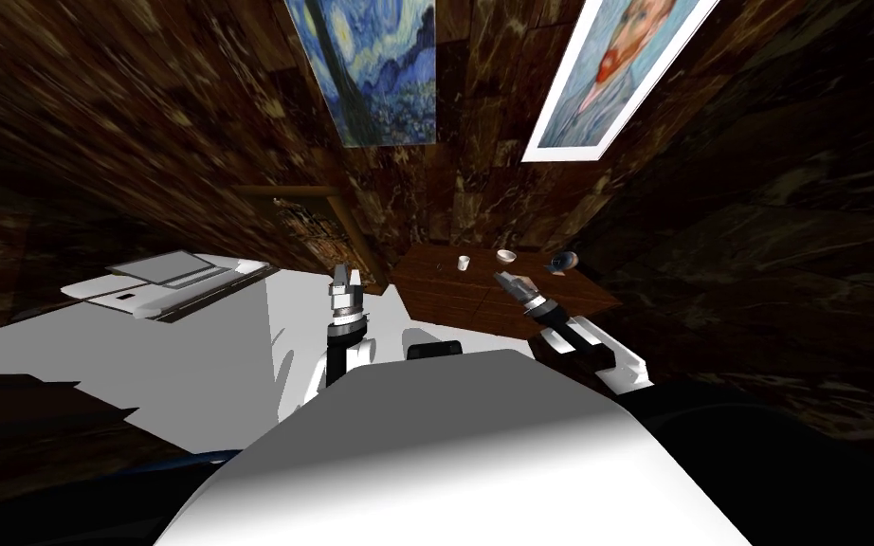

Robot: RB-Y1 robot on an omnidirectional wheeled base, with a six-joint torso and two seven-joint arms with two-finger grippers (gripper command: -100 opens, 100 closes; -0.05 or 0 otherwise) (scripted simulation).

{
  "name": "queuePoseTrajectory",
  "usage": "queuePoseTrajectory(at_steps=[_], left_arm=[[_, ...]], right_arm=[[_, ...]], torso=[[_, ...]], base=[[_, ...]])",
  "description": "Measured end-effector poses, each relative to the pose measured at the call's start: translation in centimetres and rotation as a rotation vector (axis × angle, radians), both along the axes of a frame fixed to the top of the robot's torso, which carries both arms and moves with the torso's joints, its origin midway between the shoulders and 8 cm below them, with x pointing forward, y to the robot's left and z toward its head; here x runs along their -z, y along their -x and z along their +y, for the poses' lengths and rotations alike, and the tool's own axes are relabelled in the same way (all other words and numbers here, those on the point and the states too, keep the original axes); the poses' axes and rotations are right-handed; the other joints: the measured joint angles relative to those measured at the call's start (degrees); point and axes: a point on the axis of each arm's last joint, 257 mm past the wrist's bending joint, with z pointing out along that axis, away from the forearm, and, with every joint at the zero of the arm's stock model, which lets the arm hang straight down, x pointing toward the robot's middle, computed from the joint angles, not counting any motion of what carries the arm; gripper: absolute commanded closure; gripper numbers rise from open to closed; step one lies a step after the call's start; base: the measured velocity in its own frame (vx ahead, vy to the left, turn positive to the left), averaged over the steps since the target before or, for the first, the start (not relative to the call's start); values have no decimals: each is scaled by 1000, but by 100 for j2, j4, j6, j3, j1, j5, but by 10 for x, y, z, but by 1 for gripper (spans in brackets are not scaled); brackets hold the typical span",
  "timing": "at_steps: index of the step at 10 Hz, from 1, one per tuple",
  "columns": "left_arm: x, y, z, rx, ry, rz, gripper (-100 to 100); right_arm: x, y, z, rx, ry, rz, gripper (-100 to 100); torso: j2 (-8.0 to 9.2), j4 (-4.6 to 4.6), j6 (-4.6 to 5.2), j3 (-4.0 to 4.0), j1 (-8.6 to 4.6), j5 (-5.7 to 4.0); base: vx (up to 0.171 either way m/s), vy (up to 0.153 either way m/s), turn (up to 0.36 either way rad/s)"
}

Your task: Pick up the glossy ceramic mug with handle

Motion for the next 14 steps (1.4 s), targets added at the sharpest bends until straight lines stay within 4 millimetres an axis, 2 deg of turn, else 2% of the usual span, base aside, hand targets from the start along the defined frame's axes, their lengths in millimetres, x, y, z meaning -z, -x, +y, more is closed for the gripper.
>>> queuePoseTrajectory(at_steps=[4,7,10,12,14], left_arm=[[0,0,0,0,0,0,0],[0,0,0,0,0,0,0],[0,0,0,0,0,0,0],[0,0,0,0,0,0,0],[0,0,0,0,0,0,0]], right_arm=[[17,-6,-13,-9,166,33,-100],[34,-10,-33,-8,309,64,-100],[53,-13,-65,-3,497,111,-100],[61,-16,-77,-4,573,129,-100],[75,-15,-102,1,683,164,-100]], torso=[[-13,-3,-1,-7,-9,-2],[-21,-4,-1,-12,-4,-1],[-42,-9,-2,-24,-6,0],[-31,-7,-2,-18,-11,-2],[-42,-9,-1,-24,-7,-1]], base=[[8,35,97],[27,41,122],[67,31,185],[52,21,187],[96,27,287]])
